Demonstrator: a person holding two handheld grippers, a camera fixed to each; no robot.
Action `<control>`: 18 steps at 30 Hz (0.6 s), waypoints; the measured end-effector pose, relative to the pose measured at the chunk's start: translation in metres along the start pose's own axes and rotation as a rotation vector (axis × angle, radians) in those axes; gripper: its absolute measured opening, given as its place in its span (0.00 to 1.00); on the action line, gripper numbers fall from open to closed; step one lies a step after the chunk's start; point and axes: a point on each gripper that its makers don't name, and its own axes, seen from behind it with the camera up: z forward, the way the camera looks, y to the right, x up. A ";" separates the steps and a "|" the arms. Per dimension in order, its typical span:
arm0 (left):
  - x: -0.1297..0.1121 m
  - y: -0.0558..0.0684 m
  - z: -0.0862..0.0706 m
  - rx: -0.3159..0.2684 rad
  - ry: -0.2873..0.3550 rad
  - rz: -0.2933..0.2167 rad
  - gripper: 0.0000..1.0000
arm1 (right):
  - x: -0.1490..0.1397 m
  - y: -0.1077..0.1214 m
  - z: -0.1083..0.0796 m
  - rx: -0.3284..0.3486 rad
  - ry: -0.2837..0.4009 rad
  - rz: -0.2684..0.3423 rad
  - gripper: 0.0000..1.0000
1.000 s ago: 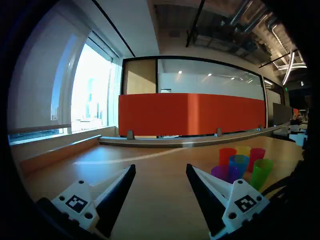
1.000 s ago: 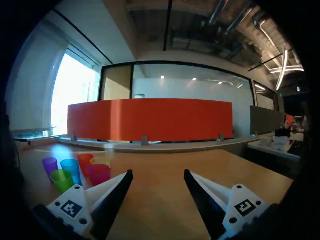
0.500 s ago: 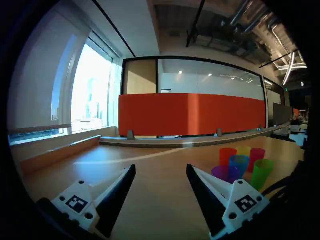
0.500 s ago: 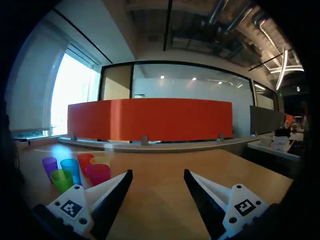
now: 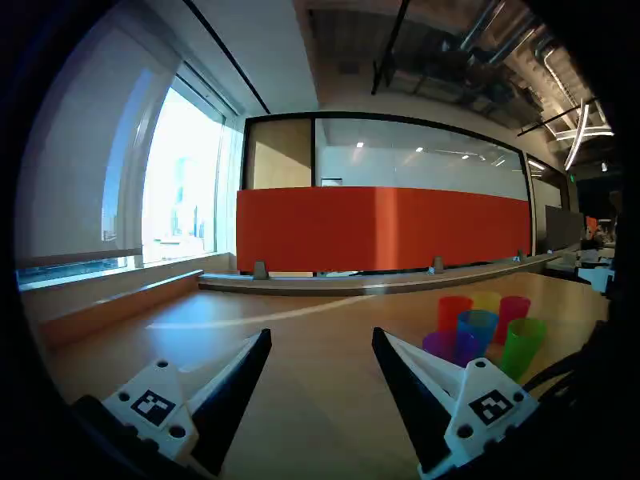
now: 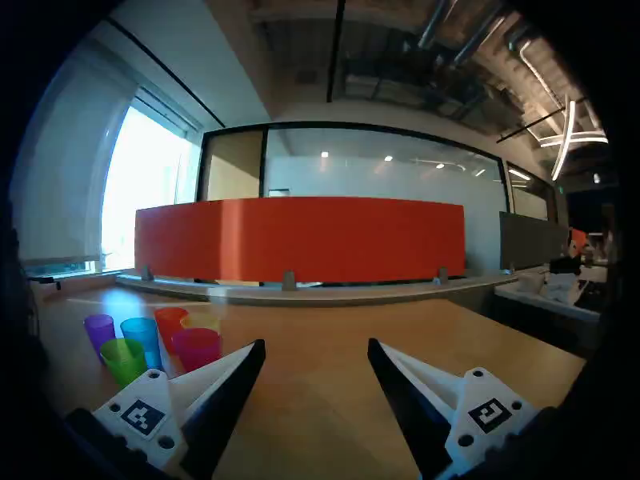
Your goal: Pour water
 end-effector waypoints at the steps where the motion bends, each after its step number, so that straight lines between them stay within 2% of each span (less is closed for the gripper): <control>1: 0.000 0.000 0.000 -0.001 0.000 0.000 0.93 | 0.000 0.000 0.000 -0.001 0.000 0.000 0.99; 8: -0.003 -0.003 -0.001 -0.001 -0.024 -0.007 0.93 | -0.002 0.000 -0.002 0.001 -0.017 -0.001 0.99; 11: 0.001 -0.004 -0.002 -0.002 -0.027 -0.006 0.93 | 0.006 -0.002 -0.002 0.006 -0.010 -0.003 0.99; 18: 0.028 -0.002 0.001 -0.023 -0.007 -0.020 0.93 | 0.029 -0.007 0.000 0.022 -0.008 -0.012 0.99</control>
